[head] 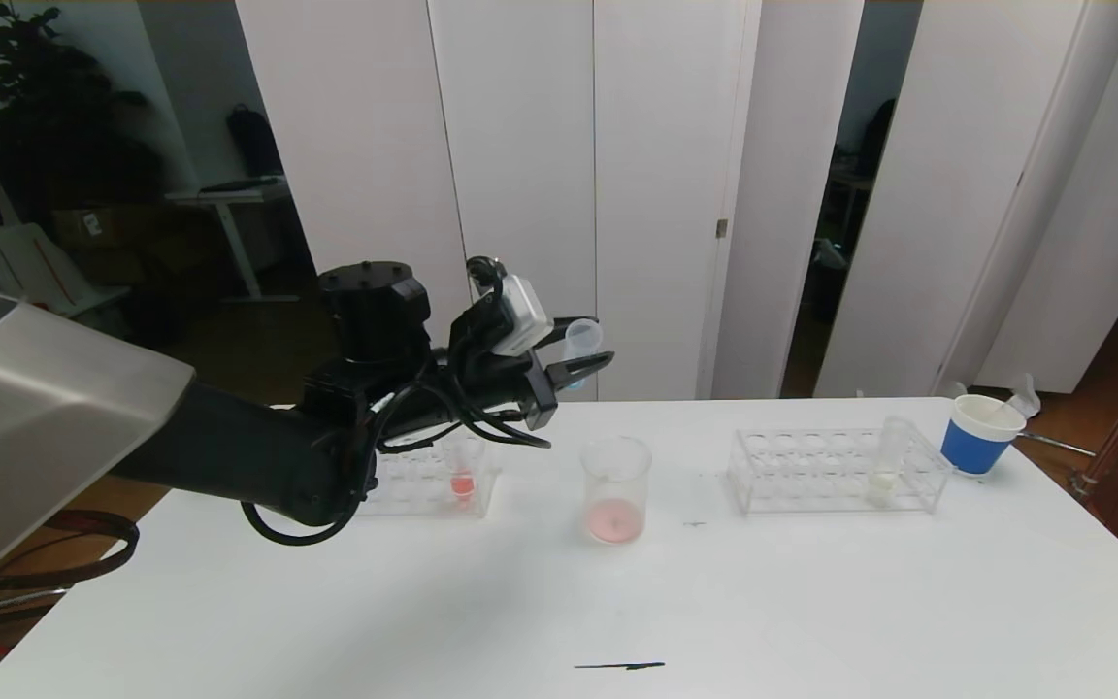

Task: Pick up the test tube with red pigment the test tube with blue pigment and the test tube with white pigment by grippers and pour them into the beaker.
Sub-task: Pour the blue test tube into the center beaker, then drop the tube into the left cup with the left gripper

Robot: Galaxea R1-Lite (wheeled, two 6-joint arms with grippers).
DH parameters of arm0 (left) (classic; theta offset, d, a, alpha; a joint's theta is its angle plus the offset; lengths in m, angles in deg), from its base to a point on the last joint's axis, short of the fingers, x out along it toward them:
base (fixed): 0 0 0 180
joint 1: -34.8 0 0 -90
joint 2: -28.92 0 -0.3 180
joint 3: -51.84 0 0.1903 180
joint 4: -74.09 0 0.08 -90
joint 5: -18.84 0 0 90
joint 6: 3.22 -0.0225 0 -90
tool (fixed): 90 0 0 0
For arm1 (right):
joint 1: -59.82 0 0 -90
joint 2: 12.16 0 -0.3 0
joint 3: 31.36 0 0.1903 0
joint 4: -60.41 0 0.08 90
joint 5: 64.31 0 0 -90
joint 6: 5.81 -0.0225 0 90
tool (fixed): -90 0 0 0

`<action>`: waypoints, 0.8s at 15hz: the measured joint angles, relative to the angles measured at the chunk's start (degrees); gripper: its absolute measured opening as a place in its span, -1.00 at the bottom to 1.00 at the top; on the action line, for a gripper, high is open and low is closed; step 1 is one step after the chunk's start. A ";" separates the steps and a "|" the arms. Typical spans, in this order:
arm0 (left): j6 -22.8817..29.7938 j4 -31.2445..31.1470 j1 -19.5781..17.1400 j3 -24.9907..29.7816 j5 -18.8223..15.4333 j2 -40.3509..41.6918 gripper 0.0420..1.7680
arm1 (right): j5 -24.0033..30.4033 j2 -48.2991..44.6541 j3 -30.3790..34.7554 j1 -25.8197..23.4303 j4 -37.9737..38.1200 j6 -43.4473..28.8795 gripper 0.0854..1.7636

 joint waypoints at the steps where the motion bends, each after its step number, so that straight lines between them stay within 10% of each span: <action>1: -2.73 1.49 -0.04 -0.74 -0.16 -1.38 -0.38 | 0.01 0.00 0.00 0.00 -0.02 0.00 0.99; 12: -25.58 16.23 -1.00 -2.26 0.24 -12.02 -0.38 | 0.01 0.00 0.00 0.00 -0.02 -0.02 0.99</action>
